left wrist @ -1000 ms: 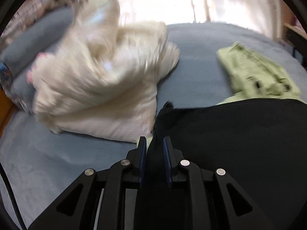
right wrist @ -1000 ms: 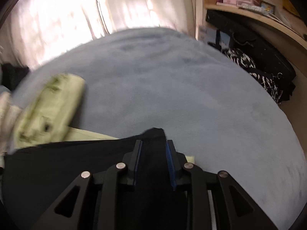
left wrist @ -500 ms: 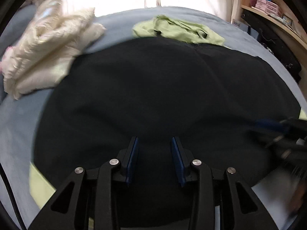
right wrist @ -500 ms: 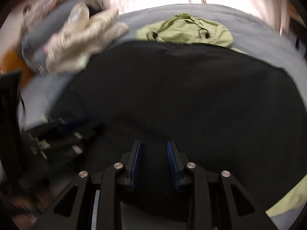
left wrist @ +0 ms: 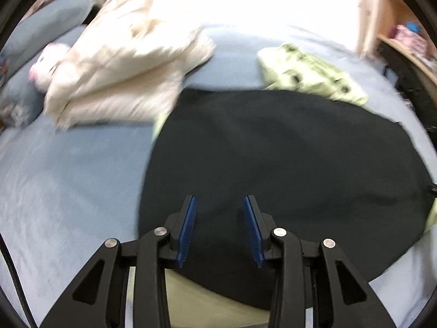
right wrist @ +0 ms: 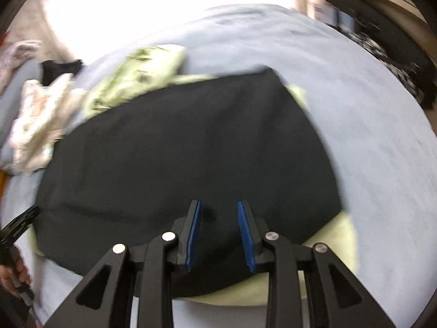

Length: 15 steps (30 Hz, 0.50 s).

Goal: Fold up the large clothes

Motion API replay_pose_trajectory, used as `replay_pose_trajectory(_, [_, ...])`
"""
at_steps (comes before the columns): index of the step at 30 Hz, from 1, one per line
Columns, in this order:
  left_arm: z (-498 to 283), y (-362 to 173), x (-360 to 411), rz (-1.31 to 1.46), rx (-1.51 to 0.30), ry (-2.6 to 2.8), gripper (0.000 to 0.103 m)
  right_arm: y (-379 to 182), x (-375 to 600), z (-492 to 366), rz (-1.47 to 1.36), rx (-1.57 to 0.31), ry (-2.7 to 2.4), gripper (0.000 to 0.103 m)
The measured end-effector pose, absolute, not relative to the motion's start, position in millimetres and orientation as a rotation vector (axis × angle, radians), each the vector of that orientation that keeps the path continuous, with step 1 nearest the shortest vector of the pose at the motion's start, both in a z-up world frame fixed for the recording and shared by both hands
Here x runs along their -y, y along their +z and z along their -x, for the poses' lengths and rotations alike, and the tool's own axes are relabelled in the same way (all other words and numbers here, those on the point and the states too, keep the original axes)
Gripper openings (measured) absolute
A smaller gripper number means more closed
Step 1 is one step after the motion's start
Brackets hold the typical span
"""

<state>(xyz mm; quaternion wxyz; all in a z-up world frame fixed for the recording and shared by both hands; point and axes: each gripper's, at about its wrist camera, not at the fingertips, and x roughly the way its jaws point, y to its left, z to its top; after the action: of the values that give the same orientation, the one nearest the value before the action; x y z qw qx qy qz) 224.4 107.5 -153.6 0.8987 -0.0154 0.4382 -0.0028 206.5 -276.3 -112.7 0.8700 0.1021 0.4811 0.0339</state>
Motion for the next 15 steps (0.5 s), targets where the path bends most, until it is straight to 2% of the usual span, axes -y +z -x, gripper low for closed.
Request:
replay_pose_trajectory(3, [-245.8,-146.5,-75.6,0.012,-0.896,-0.087,0.040,-111.4,231.1,-232.3,-0.212,-1.023,0.192,0.029])
replay_pose_trajectory(7, [-283.3,-165.6,-36.8,0.018,-0.980,-0.169,0.040,-149.4,177.0,-274.5,-0.119,-1.116,0.243,0.030])
replay_pose_trajectory(10, [-313.5,-183.7,-18.0,-0.026,-1.019,-0.124,0.040,-154.4,167.0,-296.6,-0.076,-1.056,0.228,0.032])
replay_pose_trajectory(15, [-363.8,-179.8,-22.2,0.023,-1.011,-0.081,0.040,-155.3,173.1,-350.1,-0.124,-1.037,0.240,0.032])
